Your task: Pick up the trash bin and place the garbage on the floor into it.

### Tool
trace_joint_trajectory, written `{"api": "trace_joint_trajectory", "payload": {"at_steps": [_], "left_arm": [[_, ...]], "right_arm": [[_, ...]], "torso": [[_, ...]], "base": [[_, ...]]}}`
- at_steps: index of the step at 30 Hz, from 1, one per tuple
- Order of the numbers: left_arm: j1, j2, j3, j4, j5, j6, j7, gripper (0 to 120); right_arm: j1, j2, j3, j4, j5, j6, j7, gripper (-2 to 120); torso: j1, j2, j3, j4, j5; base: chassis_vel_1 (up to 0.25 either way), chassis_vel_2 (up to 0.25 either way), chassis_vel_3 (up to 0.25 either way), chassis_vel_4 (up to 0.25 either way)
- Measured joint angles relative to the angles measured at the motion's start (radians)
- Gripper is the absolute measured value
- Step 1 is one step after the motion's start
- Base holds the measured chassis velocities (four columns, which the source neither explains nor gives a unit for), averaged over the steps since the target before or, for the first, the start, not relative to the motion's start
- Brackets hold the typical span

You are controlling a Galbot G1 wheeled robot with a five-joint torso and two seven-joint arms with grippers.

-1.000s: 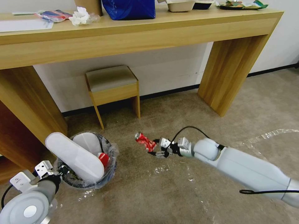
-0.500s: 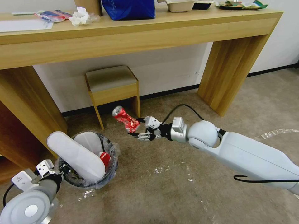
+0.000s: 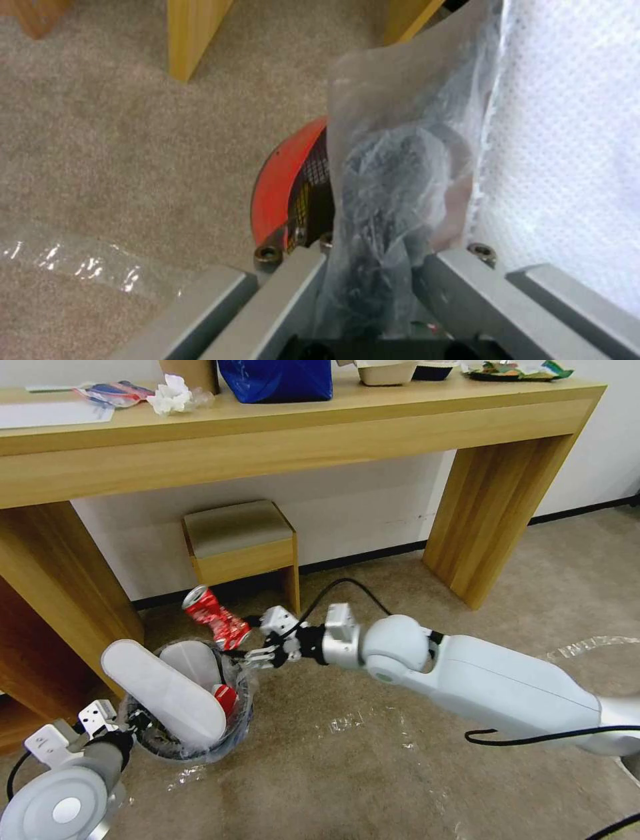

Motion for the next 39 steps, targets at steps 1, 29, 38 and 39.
{"api": "trace_joint_trajectory", "payload": {"at_steps": [1, 29, 38, 39], "left_arm": [[-0.001, -0.001, 0.000, -0.002, -0.001, 0.000, 0.000, 0], [-0.017, -0.009, -0.002, -0.013, -0.011, 0.001, 0.001, 0], [-0.021, -0.008, -0.003, -0.012, -0.012, 0.001, 0.001, 0], [-0.022, -0.008, -0.003, -0.010, -0.012, 0.001, 0.001, 0]], "right_arm": [[0.008, 0.014, -0.021, -0.009, 0.003, -0.011, 0.002, 59], [0.093, 0.184, -0.207, -0.120, 0.017, -0.074, 0.021, 59], [0.081, 0.151, -0.208, -0.122, 0.007, -0.069, 0.021, 59], [0.074, 0.143, -0.208, -0.121, 0.003, -0.067, 0.022, 59]], "torso": [[0.000, 0.000, 0.000, 0.0000, 0.0002], [0.000, 0.000, 0.000, -0.0001, 0.0001], [0.000, 0.000, 0.000, -0.0001, 0.0002], [0.000, 0.000, 0.000, -0.0001, 0.0002]], "base": [[0.000, 0.000, 0.000, 0.000], [0.000, 0.000, 0.000, 0.000], [0.000, 0.000, 0.000, 0.000], [0.000, 0.000, 0.000, 0.000]]}}
